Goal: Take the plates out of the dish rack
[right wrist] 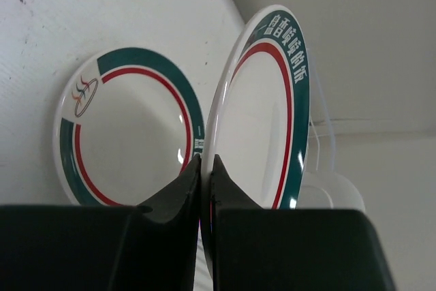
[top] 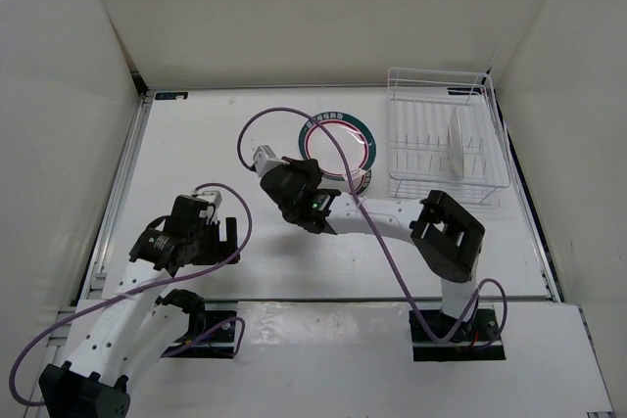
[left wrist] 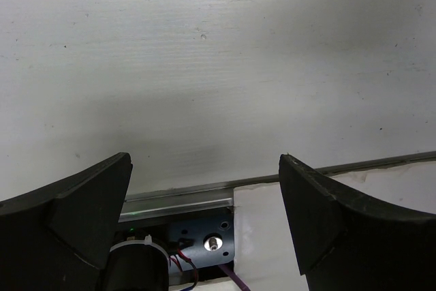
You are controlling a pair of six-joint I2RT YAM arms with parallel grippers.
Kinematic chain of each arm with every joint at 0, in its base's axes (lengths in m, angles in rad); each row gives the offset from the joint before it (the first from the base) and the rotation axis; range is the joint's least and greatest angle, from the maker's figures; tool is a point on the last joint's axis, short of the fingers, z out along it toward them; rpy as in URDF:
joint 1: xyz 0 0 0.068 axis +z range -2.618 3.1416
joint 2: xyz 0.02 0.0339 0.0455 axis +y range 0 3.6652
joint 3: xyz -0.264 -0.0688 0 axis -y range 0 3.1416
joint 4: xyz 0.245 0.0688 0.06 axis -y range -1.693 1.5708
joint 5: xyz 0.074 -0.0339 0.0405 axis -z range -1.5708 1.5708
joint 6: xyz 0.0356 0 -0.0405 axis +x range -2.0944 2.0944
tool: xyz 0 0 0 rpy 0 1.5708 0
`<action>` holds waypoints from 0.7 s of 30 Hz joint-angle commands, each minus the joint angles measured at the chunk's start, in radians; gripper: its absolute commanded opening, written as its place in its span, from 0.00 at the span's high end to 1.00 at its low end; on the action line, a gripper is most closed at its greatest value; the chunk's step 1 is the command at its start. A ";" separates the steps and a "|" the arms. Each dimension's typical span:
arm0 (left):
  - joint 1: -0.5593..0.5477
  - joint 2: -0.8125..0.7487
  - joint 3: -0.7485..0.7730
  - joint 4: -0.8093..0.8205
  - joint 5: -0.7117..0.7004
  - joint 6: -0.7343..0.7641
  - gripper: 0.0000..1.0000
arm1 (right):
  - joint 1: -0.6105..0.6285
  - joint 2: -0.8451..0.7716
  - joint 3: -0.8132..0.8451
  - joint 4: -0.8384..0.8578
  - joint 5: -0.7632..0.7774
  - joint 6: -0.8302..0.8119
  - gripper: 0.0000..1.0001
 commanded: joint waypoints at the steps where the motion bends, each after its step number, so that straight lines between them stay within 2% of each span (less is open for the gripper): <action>1: -0.001 -0.013 0.013 0.001 -0.005 0.003 0.00 | -0.025 0.025 0.053 -0.064 -0.031 0.093 1.00; 14: -0.001 -0.010 0.013 0.006 0.010 0.008 0.00 | -0.094 0.131 0.068 -0.207 -0.144 0.219 1.00; 16: -0.001 -0.010 0.013 0.006 0.010 0.009 0.00 | -0.097 0.140 0.071 -0.222 -0.160 0.237 0.93; 19: -0.001 -0.010 0.015 0.007 0.012 0.006 0.00 | -0.107 0.163 0.091 -0.256 -0.178 0.263 0.91; 21: -0.002 -0.012 0.015 0.006 0.010 0.008 0.00 | -0.114 0.174 0.100 -0.265 -0.193 0.274 0.85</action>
